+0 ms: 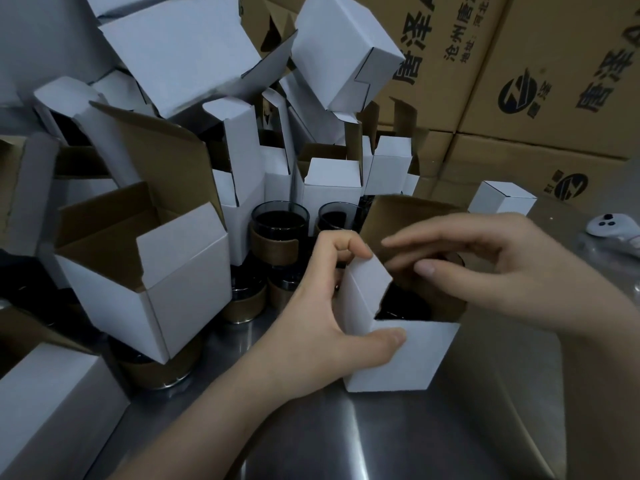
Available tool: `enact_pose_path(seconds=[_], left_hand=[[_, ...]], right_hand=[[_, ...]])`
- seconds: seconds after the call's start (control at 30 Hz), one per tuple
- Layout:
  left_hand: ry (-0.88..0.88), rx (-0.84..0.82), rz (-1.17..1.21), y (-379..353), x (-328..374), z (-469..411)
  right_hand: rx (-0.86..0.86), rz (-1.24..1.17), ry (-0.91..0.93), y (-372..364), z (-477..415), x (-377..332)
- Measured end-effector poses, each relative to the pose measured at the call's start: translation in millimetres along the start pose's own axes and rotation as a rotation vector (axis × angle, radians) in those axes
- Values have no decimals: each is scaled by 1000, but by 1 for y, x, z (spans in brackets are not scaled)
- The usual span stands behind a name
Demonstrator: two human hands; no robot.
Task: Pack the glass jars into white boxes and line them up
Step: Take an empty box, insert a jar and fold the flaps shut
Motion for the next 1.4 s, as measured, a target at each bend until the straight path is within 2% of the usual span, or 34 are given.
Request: enact_pose_path(seconds=[0.13,0.23,0.3,0.43,0.6,0.73,0.87,1.03,1.17,1.4], left_hand=[[31,45,-64,-5,0,2],[60,28,-85,-8,1,4],[51,31,-112,-10,1,5],[23,65,-209,-12,-2,5],[37,27,-228,-9,-3,5],[47,-23,-258,-7,-2,5],[35,-44,-162,-5,1,4],[59,22,-133,-4,1,2],[112,0,-50,-6,-2,1],[44,-25,2,-7,-2,0]], right_hand=[[323,-23,96,0,10,2],[573,-85,0,-3,23,13],[629,-154,-99,-9,31,20],[552,-261,-197,-23,43,21],[647,-432,-277,-30,48,21],[604,-525,-339,-36,50,22],[592,-590,-395,-39,51,26],[550,-748,-463,-43,53,34],[522,-726,-430,-48,51,36],[466,-532,-428,-53,50,37]])
Point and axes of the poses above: each hand's wrist, its own z-axis away from the middle knuckle, its own y-axis out of the back of the hand, x = y × z, the point moved 2 cm from there along -z, towards the middle knuckle, and after that the axes turned 14 degrees about y, right-handed, at the moved point
